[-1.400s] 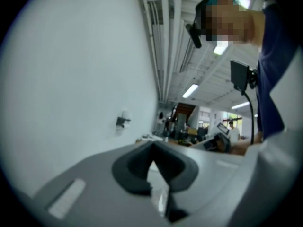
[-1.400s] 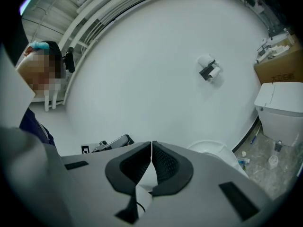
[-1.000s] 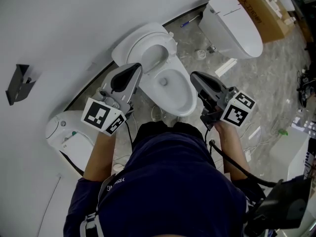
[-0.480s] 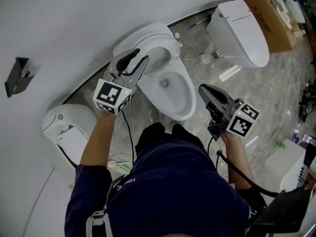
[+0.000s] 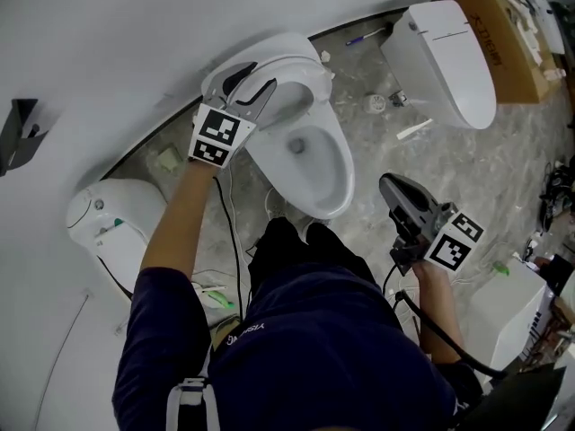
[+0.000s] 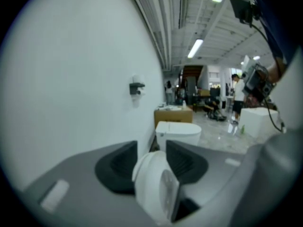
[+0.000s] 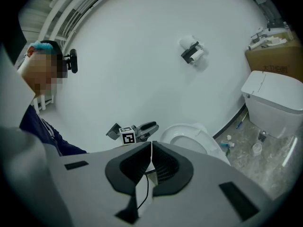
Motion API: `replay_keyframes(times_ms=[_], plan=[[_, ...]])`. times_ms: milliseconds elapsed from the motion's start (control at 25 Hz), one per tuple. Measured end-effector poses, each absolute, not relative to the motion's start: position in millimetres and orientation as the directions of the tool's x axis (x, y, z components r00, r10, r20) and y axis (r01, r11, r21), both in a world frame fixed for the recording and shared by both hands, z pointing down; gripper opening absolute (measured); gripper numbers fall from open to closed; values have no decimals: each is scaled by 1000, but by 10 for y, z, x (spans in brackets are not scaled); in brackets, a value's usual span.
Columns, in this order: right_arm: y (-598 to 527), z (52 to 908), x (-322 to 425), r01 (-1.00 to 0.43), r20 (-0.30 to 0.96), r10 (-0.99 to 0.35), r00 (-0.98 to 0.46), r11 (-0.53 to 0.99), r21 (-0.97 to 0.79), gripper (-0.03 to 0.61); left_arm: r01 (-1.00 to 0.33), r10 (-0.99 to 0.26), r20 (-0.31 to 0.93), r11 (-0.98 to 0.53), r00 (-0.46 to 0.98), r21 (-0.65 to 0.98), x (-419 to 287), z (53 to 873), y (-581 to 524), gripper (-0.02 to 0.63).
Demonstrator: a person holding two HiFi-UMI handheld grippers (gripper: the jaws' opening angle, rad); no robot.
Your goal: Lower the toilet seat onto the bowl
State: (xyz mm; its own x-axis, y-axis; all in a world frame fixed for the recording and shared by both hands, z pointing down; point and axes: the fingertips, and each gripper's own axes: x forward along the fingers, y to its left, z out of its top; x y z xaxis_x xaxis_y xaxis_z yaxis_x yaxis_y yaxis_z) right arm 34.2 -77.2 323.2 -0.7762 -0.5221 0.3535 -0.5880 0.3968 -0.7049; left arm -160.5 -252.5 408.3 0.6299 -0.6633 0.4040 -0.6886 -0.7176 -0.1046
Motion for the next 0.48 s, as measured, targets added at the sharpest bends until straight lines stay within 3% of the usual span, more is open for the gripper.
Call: replay_keyframes(times_ms=[480], plan=[[-671, 3417, 379, -610, 409, -503, -761, 342, -715, 9, -652, -622, 516, -743, 589, -152, -1623, 4800, -2768, 183]])
